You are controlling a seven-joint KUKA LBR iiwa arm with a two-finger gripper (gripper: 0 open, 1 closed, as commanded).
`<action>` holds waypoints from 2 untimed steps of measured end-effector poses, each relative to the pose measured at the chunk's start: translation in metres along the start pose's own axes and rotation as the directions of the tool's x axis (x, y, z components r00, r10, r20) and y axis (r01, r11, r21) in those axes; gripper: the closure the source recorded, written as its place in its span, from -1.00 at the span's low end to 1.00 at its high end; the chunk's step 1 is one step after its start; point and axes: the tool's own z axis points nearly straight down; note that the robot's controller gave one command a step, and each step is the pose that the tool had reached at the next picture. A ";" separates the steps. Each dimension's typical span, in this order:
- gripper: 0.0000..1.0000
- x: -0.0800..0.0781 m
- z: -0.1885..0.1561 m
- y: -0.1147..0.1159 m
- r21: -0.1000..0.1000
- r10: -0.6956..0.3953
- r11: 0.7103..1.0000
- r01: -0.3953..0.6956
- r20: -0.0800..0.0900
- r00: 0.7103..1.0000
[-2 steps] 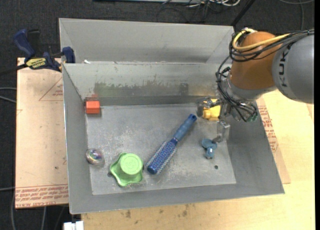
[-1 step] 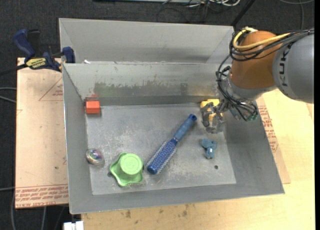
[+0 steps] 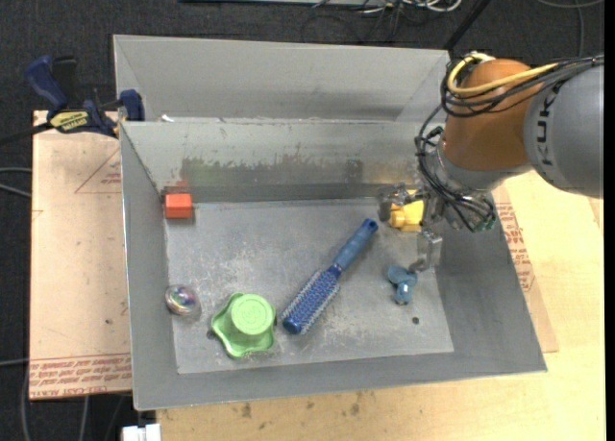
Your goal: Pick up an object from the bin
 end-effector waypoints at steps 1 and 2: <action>-1.00 -0.033 -0.030 0.076 -0.002 -0.034 0.999 0.034 0.006 0.999; -1.00 -0.035 0.034 0.080 -0.003 -0.297 0.955 0.297 -0.003 0.955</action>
Offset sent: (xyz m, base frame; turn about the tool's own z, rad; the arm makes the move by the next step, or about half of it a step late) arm 0.0040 0.0756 0.0284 -0.0264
